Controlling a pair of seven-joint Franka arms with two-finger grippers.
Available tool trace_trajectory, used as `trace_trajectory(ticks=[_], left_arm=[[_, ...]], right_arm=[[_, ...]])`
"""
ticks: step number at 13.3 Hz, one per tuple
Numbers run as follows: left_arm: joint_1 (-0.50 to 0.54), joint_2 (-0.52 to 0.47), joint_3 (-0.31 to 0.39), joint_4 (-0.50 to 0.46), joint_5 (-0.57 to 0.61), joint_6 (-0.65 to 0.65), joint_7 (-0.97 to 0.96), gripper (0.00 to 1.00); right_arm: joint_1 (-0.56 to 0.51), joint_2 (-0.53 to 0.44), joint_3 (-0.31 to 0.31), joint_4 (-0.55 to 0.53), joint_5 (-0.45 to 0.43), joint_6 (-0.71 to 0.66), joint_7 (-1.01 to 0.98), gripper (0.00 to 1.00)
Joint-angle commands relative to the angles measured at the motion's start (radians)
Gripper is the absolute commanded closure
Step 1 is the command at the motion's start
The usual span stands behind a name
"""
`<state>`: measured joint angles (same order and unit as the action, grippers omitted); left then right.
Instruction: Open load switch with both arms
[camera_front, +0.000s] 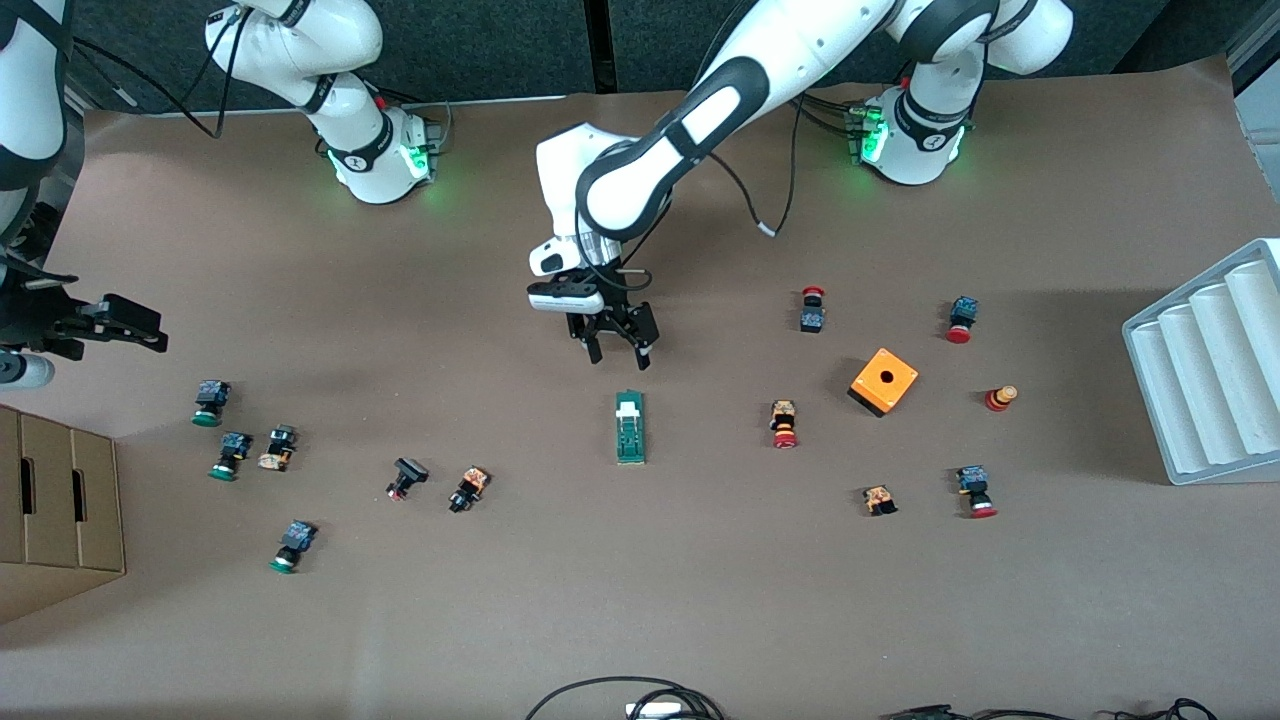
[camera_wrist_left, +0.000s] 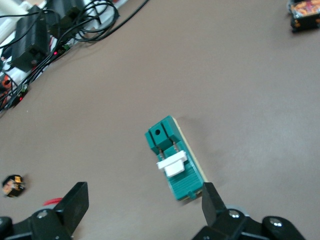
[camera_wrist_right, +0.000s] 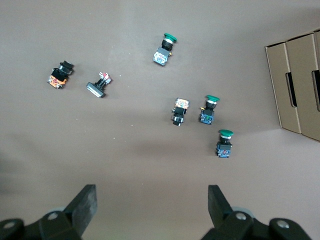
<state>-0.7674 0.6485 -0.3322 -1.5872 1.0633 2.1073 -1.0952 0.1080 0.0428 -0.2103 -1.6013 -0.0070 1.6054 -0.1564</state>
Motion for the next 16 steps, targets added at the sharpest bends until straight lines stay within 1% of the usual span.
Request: trace_trajectory(ticks=[1,4,7,8,10,12,15,16], left_arm=[[0.040,-0.061,0.001,0.009,-0.138,0.000,0.248,0.00],[0.098,-0.128,0.001,0.016,-0.300,-0.019,0.521,0.00],[0.189,-0.213,0.001,0.016,-0.458,-0.027,0.696,0.00],[0.206,-0.242,0.001,0.018,-0.520,-0.051,0.757,0.00],[0.252,-0.283,0.004,0.055,-0.603,-0.146,0.852,0.00],[0.295,-0.293,0.004,0.133,-0.679,-0.243,0.914,0.00],[0.396,-0.296,0.004,0.257,-0.793,-0.421,0.998,0.00],[0.427,-0.297,0.004,0.271,-0.815,-0.467,1.018,0.00]], right_arm=[[-0.004,0.003,0.006,0.009,-0.022,0.008,0.001,0.00],[-0.011,0.003,0.002,0.009,-0.013,0.010,0.001,0.00],[-0.005,0.005,0.002,0.009,-0.013,0.011,0.001,0.00],[-0.002,0.006,0.002,0.009,-0.013,0.011,0.000,0.00],[-0.002,0.011,0.002,0.009,-0.013,0.005,-0.003,0.00],[-0.002,0.011,0.003,0.009,-0.016,0.005,-0.006,0.00],[-0.001,0.012,0.003,0.009,-0.016,0.005,-0.005,0.00],[-0.001,0.011,0.003,0.009,-0.016,0.004,-0.006,0.00]])
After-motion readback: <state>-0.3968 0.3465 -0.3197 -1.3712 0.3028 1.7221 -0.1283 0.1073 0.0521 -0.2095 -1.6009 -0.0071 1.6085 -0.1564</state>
